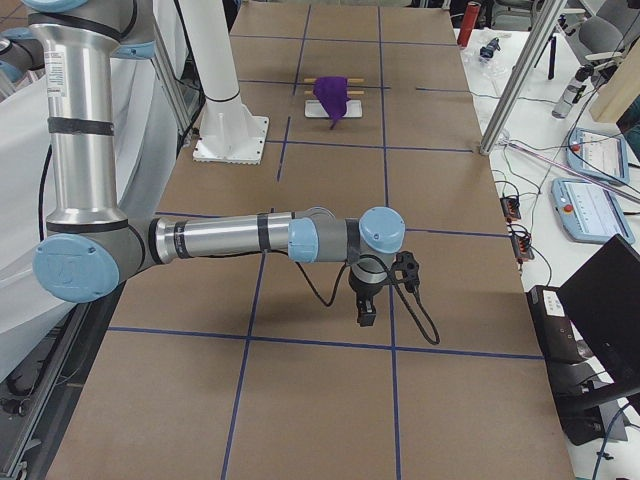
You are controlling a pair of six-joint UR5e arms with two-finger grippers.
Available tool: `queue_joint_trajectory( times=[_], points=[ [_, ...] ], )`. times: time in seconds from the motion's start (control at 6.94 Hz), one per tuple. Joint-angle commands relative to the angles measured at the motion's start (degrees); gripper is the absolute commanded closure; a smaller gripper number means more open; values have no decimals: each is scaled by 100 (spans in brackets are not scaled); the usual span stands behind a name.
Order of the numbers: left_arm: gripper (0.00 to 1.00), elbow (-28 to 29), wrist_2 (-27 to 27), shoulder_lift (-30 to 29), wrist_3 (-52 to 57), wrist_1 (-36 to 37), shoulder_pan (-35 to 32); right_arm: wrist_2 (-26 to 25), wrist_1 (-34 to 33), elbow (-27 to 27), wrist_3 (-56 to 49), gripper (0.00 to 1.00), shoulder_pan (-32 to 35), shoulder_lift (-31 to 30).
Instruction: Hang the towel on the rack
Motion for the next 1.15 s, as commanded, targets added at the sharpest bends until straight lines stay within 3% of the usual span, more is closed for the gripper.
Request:
queue_joint_trajectory(
  times=[0.0,0.29,0.58,0.72,0.86,1.01],
  points=[
    [0,134,-736,-28,-207,425,15,35,-16,98,0,0,50,-83],
    [0,181,-550,-159,-843,400,32,44,-43,133,-8,0,130,-204],
    [0,57,275,-352,-822,443,111,70,-34,116,-79,0,121,-302],
    [0,74,261,-344,-822,443,146,62,-8,116,-88,0,121,-355],
    [0,144,261,-274,-822,652,495,62,-16,134,-88,0,121,-312],
    [0,-12,278,-274,-822,1350,742,62,-8,151,-79,0,121,-363]
  ],
)
